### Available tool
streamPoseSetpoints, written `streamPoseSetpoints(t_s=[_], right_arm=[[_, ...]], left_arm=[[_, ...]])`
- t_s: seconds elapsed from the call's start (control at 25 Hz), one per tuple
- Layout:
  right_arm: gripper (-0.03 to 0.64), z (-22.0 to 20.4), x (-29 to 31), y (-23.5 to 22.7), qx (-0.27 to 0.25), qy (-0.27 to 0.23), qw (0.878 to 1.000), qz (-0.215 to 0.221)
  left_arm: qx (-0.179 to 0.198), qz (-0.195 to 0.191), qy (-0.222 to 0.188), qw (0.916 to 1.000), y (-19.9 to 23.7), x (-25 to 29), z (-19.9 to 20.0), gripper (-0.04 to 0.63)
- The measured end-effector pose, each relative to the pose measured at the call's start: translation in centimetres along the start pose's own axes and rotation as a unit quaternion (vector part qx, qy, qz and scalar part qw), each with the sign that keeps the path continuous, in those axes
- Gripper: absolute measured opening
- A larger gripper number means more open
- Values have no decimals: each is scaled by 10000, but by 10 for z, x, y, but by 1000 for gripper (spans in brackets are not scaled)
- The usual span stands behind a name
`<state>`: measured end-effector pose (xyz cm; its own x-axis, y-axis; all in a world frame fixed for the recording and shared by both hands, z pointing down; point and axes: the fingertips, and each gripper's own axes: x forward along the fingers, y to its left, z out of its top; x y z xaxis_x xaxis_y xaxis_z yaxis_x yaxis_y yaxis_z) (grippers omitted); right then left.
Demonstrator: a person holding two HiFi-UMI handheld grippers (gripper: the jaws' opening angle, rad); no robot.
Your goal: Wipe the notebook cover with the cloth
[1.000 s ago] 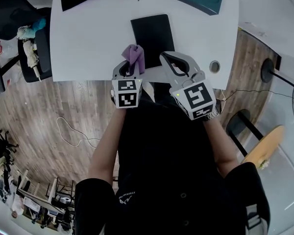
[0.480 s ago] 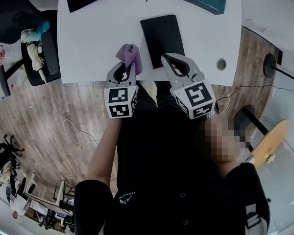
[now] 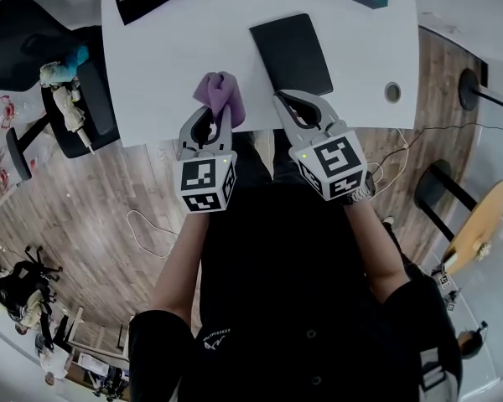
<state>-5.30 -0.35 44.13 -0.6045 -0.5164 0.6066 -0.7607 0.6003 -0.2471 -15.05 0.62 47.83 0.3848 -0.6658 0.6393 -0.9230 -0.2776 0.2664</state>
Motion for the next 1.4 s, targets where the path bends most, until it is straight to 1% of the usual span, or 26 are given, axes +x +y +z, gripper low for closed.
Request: streamPoseSetpoints(t_s=[0.28, 0.4, 0.68, 0.92, 1.04, 1.16, 1.24, 1.4], right_arm=[[3, 3, -1, 16, 142, -229, 9995, -175], [3, 7, -4, 21, 156, -340, 9990, -240], [3, 19, -20, 28, 71, -575, 9975, -401], [3, 38, -49, 26, 133, -902, 9942, -570], [3, 50, -65, 26, 266, -1118, 9917, -578], [3, 62, -79, 27, 221, -1294, 9898, -561], [3, 71, -86, 28, 148, -1410, 9883, -565], [3, 86, -102, 26, 82, -1639, 9842, -659]], left_arm=[[208, -255, -218, 9992, -1, -18, 13, 63], [311, -309, -333, 9985, -1, -25, 20, 63], [255, -373, -677, 9967, 1, -44, 41, 63], [275, -466, -979, 9937, -10, -65, 60, 63], [300, -437, -1157, 9919, -15, -75, 71, 63], [292, -460, -1316, 9898, -18, -86, 82, 63], [358, -496, -1423, 9879, -21, -92, 91, 63], [624, -479, -1632, 9835, -27, -105, 105, 63]])
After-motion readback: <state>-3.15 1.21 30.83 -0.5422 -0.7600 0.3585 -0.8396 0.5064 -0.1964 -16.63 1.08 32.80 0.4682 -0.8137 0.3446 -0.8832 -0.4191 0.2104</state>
